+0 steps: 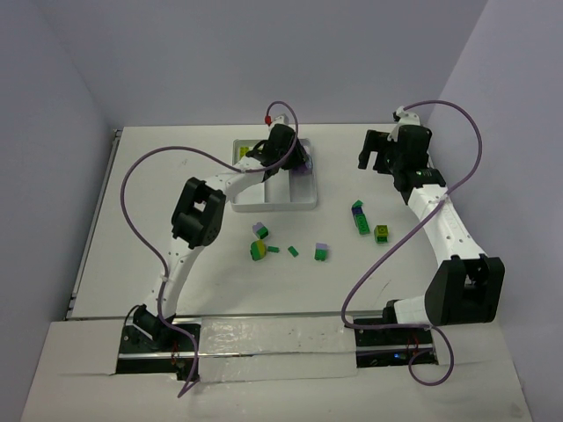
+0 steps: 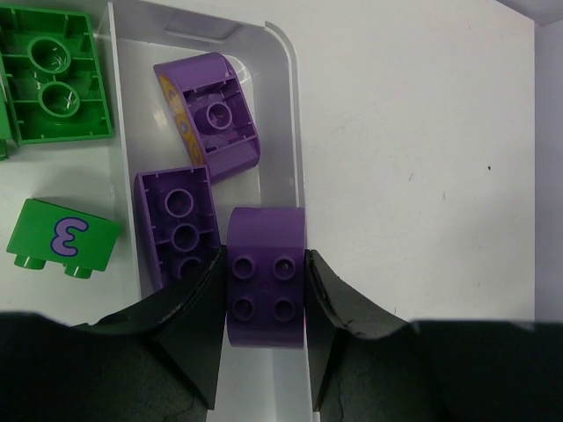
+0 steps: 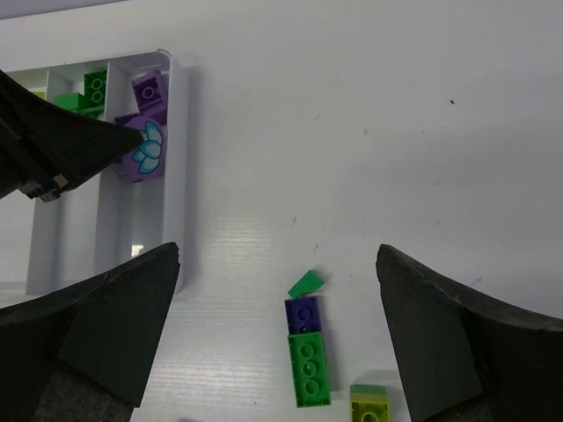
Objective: Sort the legos into containers by color
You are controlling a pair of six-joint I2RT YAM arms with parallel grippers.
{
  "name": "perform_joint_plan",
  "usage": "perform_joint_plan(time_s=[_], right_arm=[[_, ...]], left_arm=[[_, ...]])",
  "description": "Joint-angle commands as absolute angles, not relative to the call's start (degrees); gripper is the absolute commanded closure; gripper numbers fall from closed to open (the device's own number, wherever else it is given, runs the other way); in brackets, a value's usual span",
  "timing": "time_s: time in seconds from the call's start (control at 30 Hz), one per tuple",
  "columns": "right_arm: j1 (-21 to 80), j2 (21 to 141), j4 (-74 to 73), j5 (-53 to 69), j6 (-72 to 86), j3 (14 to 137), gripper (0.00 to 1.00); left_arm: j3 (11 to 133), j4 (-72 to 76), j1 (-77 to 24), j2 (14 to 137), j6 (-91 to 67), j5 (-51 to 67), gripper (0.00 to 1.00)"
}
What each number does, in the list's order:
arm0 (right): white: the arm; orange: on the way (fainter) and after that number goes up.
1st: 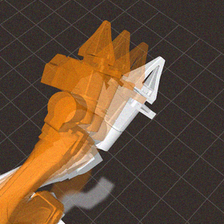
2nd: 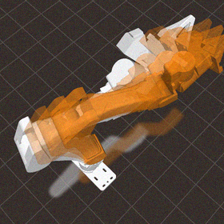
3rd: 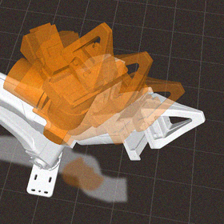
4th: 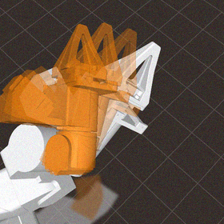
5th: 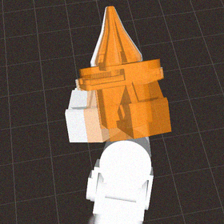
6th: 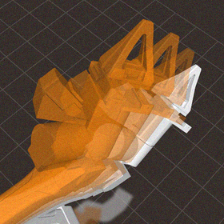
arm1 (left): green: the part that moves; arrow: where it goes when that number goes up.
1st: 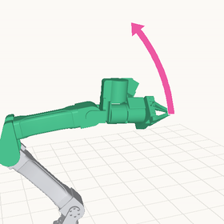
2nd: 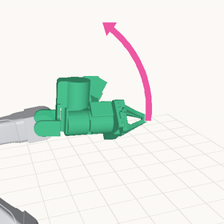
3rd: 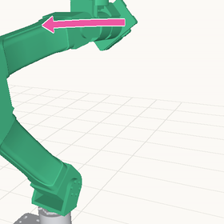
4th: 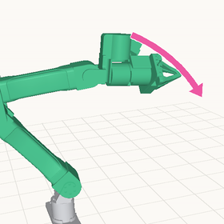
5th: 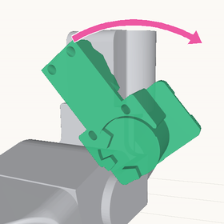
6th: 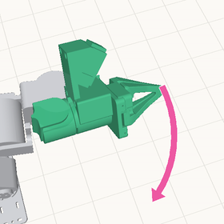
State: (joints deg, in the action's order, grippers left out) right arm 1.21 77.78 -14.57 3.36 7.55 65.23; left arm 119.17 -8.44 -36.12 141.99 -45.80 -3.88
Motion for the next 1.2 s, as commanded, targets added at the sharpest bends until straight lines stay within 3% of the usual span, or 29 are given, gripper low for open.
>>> perform_joint_plan(time_s=[0.0, 0.17, 0.2, 0.27, 0.3, 0.43, 0.57, 0.67, 0.77, 0.97, 1.17], right_arm=[[0.68, 76.58, -12.92, 4.16, 8.05, 65.54, 0.00], [0.62, 76.55, -12.92, 4.22, 8.17, 65.56, 0.00], [0.62, 76.62, -13.06, 4.36, 8.17, 65.57, 0.00], [0.62, 76.64, -13.10, 4.48, 8.26, 65.57, 0.00], [0.62, 76.64, -13.10, 4.67, 8.32, 65.57, 0.00], [0.62, 76.38, -13.32, 5.06, 8.22, 65.61, 0.00], [0.62, 75.81, -13.88, 5.10, 7.22, 65.53, 0.00], [0.62, 74.92, -15.22, 5.62, 3.70, 64.75, 0.00], [0.62, 74.45, -18.33, 5.54, 0.46, 64.17, 0.01], [0.44, 73.37, -31.22, 3.46, -8.04, 59.75, 0.08], [0.44, 76.90, -39.63, 3.87, -9.49, 57.04, 0.15]], left_arm=[[122.42, -4.90, -36.50, 142.78, -46.47, -3.04, 0.85], [123.13, -5.18, -36.47, 143.26, -45.80, -4.63, 0.61], [123.42, -5.19, -36.47, 143.33, -45.15, -5.08, 0.51], [123.57, -5.19, -36.47, 143.26, -44.74, -5.97, 0.46], [124.08, -5.25, -36.47, 143.14, -43.98, -6.35, 0.35], [124.90, -5.23, -36.47, 141.85, -41.61, -7.56, 0.17], [125.42, -6.06, -35.96, 139.46, -39.47, -8.66, 0.11], [124.35, -6.82, -34.56, 133.74, -37.38, -7.28, 0.02], [122.02, -7.89, -33.23, 127.60, -31.46, -4.94, 0.01], [97.13, -11.52, -31.97, 104.85, -17.69, -10.36, 0.01], [85.52, -19.77, -26.81, 94.32, -17.75, -2.13, 0.01]])
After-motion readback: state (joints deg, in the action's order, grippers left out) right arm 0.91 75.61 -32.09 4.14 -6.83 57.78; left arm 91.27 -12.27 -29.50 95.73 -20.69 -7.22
